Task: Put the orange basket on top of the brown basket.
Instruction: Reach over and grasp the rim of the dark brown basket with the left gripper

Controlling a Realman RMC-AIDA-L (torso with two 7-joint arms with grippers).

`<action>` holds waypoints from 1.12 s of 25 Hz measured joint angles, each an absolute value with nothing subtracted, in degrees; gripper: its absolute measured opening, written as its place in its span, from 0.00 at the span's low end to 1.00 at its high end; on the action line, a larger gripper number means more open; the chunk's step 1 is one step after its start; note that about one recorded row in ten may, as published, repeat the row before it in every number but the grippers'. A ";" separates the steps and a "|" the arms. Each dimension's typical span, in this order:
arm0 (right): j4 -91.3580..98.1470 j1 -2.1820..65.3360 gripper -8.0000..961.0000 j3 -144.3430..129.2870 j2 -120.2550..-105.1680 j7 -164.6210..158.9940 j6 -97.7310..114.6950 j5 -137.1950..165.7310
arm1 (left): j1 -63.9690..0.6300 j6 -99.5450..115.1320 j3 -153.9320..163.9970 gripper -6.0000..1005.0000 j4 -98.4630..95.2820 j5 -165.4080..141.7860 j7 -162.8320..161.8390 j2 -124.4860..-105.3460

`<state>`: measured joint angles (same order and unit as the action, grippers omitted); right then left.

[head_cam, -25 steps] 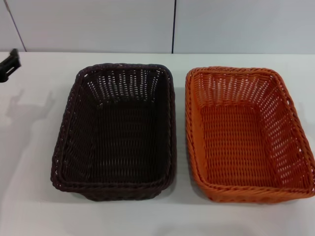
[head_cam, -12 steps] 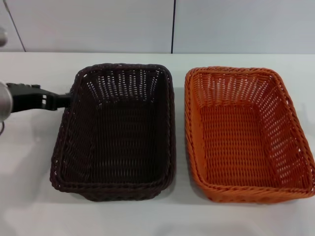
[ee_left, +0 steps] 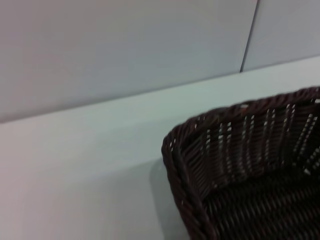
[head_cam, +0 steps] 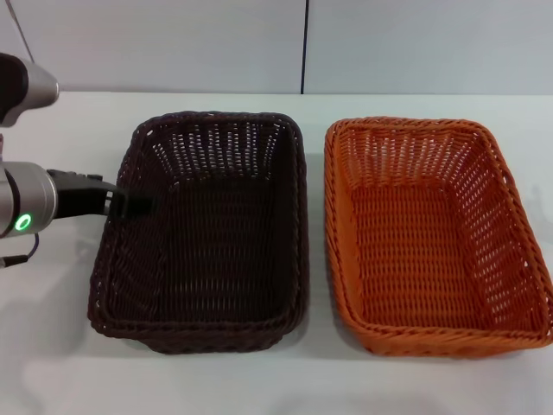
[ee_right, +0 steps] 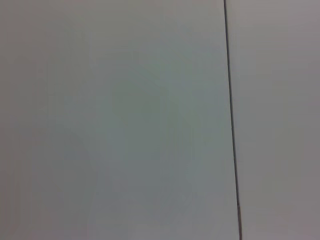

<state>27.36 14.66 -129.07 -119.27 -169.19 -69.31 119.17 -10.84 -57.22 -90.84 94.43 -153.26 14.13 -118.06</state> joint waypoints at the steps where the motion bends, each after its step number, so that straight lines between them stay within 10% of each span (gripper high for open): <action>1: 27.36 14.66 0.87 -129.07 -119.27 -169.19 -69.31 119.17 | -11.06 -57.09 -90.85 0.79 93.67 -153.32 14.16 -118.05; 28: 27.64 15.10 0.87 -129.39 -119.26 -169.19 -68.99 119.17 | -15.12 -56.01 -90.88 0.77 84.90 -154.00 16.18 -117.92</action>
<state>27.64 15.10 -129.39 -119.26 -169.19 -68.99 119.17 -15.12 -56.01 -90.88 84.90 -154.00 16.18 -117.92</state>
